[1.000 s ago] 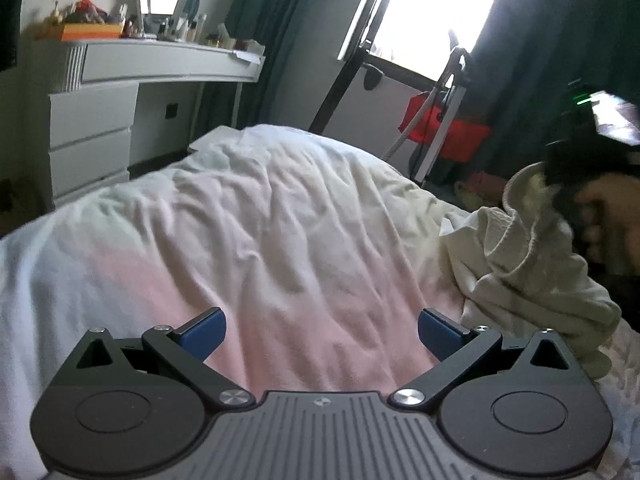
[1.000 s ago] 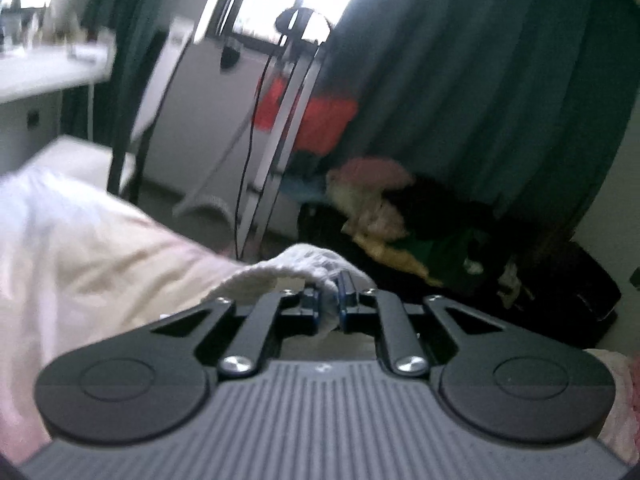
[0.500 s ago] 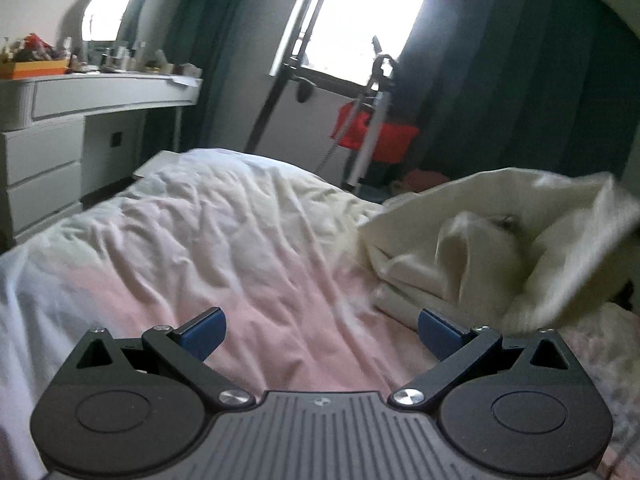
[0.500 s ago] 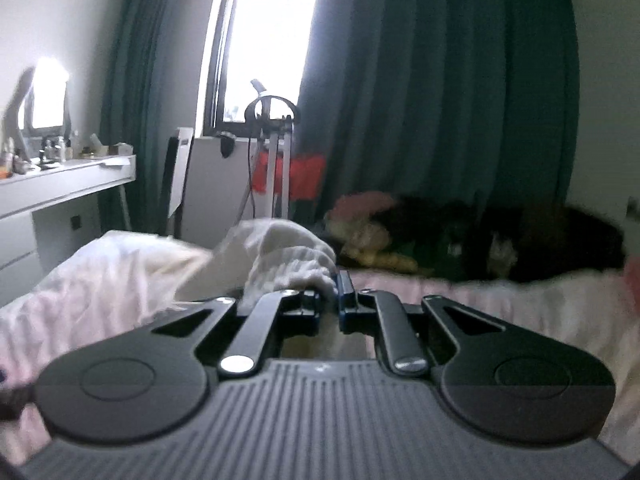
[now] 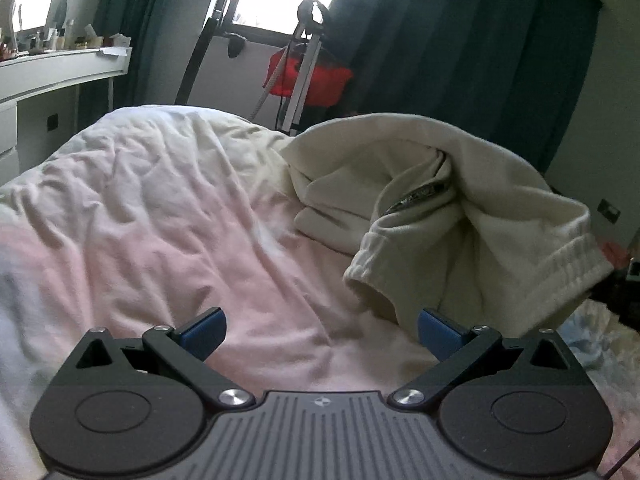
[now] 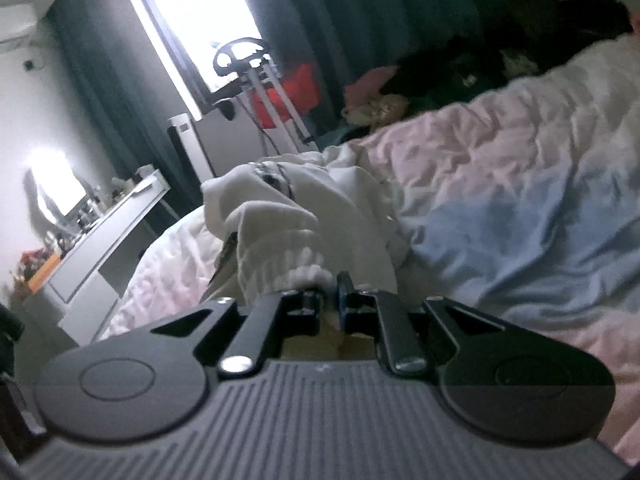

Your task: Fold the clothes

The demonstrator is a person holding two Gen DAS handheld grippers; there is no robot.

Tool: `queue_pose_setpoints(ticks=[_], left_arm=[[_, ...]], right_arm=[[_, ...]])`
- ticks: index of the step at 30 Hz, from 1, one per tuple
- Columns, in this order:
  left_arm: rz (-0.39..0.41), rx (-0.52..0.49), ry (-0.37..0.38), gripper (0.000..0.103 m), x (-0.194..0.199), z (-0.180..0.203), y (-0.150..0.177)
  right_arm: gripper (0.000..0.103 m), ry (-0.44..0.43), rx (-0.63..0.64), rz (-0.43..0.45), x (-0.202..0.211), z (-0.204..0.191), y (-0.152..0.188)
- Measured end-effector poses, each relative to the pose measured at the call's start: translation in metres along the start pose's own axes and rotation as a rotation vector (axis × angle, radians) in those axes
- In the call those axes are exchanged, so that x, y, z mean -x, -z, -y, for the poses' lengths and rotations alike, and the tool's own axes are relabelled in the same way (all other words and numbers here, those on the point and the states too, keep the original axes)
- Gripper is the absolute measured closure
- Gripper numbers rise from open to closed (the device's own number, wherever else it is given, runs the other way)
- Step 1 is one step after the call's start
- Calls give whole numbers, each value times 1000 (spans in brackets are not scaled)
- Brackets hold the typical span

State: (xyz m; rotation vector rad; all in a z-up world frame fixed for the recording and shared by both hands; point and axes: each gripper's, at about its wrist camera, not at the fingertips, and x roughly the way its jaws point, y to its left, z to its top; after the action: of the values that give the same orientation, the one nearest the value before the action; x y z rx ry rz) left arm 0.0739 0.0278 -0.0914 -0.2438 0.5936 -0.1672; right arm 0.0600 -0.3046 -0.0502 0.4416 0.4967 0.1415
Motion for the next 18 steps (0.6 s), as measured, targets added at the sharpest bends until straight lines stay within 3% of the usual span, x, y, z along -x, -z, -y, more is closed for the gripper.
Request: queue_pose_setpoints(ticks=[11,18], left_arm=[[55,-145,55,3,5,27,10],[111,-313,161,3,21,66,26]], right_arm=[[93,-128,35,58,6,-10,-3],[94,-230,5,108,19,-8,-10]])
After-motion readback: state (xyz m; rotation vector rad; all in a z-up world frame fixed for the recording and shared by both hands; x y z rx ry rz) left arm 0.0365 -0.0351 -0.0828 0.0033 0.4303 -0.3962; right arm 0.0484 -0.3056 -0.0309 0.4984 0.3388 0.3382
